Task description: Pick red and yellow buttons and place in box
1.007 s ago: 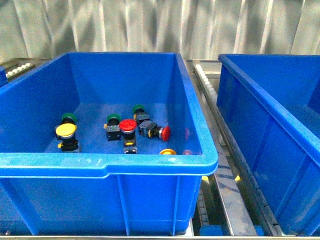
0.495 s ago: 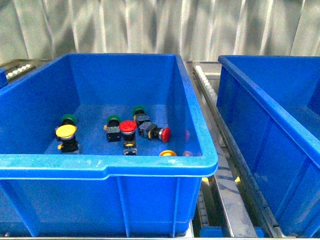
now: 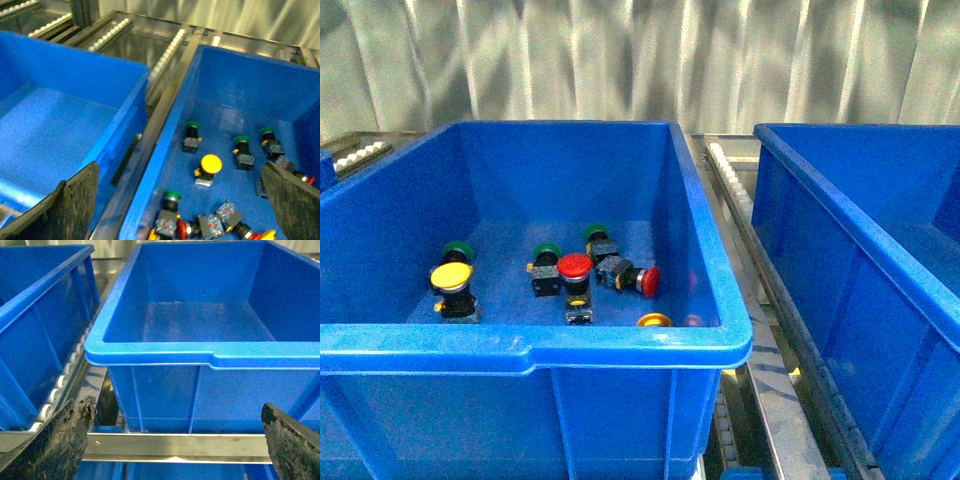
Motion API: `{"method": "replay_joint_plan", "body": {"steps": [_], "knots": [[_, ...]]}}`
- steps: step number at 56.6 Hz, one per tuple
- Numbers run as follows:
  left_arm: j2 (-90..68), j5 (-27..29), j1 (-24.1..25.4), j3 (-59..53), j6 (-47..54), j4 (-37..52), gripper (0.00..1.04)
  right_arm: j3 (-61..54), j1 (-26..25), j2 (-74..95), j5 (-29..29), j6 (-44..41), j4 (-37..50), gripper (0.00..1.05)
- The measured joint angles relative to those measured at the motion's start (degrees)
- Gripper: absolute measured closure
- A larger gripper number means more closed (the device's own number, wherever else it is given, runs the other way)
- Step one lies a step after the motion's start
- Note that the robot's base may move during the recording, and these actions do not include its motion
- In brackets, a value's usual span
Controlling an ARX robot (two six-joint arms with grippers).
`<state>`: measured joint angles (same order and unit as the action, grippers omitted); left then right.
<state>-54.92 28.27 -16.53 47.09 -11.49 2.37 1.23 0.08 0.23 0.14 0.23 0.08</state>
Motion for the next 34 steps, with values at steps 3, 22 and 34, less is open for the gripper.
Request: {"method": "replay_joint_plan", "body": {"steps": [3, 22, 34], "knots": [[-5.2, -1.1, -1.0, 4.3, 1.2, 0.0, 0.08, 0.0, 0.0, 0.0, 0.0, 0.0, 0.0, 0.06], [-33.6, -2.7, -4.5, 26.5, 4.2, -9.5, 0.08, 0.0, 0.0, 0.0, 0.0, 0.0, 0.0, 0.06], [-47.8, -1.3, -6.1, 37.5, 3.3, -15.4, 0.08, 0.0, 0.0, 0.0, 0.0, 0.0, 0.0, 0.06]]}}
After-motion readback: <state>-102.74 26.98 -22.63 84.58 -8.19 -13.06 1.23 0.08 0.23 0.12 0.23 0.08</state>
